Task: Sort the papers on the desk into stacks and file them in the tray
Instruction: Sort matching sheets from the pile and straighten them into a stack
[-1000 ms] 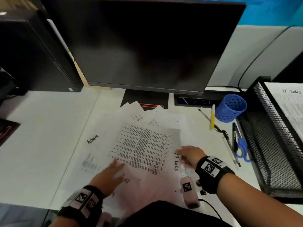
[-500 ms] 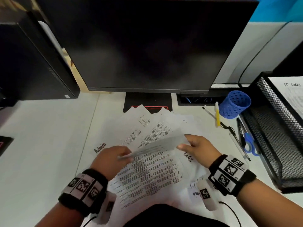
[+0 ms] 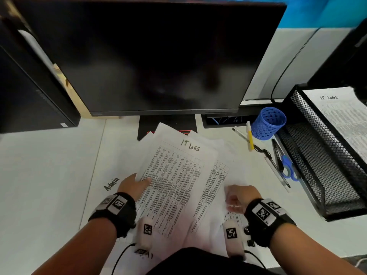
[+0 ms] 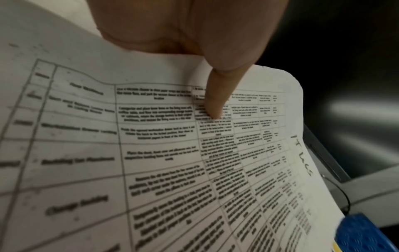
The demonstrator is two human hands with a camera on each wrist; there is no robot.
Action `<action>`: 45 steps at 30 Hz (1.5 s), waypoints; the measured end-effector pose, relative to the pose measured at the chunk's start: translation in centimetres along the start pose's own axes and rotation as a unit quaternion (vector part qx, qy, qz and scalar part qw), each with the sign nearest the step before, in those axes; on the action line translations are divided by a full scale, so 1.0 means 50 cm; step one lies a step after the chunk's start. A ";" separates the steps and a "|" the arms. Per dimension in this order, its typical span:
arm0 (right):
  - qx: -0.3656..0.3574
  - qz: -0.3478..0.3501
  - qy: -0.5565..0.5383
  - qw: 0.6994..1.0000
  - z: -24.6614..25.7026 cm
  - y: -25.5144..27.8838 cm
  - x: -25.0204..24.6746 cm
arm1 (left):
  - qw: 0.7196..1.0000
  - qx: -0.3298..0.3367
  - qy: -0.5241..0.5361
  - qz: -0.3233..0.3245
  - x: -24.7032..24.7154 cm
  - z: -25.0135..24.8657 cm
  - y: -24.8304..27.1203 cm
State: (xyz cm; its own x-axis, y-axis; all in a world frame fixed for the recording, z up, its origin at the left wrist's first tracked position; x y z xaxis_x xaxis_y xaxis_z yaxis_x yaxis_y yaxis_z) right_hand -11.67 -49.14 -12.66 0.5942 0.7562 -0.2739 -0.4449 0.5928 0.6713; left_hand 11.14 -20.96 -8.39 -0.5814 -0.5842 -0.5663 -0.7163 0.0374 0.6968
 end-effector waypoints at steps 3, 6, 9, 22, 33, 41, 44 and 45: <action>-0.030 -0.024 0.025 0.999 -0.001 -0.007 -0.010 | 1.000 0.001 -0.007 0.005 0.022 -0.011 0.011; -0.037 -0.036 0.000 0.999 -0.008 -0.015 -0.024 | 0.999 0.017 -0.014 0.024 0.048 -0.016 0.038; -0.044 -0.035 0.033 0.998 -0.002 -0.018 -0.028 | 0.999 0.024 -0.023 0.042 0.076 -0.013 0.056; -0.223 -0.050 -0.009 0.974 0.070 0.023 -0.028 | 0.995 0.045 -0.004 0.090 0.100 0.001 0.073; -0.278 0.089 -0.107 0.950 0.145 0.061 0.076 | 0.982 0.051 0.156 0.095 0.050 0.002 0.082; -0.323 0.043 -0.030 0.945 0.163 0.048 0.033 | 0.984 0.042 0.159 0.070 0.063 0.017 0.068; -0.310 0.059 -0.085 0.945 0.176 0.050 0.026 | 0.977 0.063 0.196 0.060 0.043 0.005 0.069; -0.298 0.059 -0.101 0.948 0.179 0.048 0.024 | 0.974 0.066 0.207 0.060 0.037 0.003 0.070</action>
State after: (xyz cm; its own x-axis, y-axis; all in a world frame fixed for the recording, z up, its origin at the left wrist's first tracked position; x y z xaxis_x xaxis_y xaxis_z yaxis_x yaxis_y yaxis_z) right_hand -6.04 -49.30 -5.21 0.6064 0.7940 -0.0433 -0.7794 0.6043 0.1653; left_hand 7.50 -21.81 -7.06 -0.4774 -0.8456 -0.2389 -0.7125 0.2133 0.6685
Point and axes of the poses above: each hand's wrist, its own y-axis away from the middle knuckle, its own x-axis out of the palm, z = x × y, the point moved 10 cm from there along -y, towards the middle knuckle, and after that the axes turned 13 degrees about -x, right-handed, at the moved point
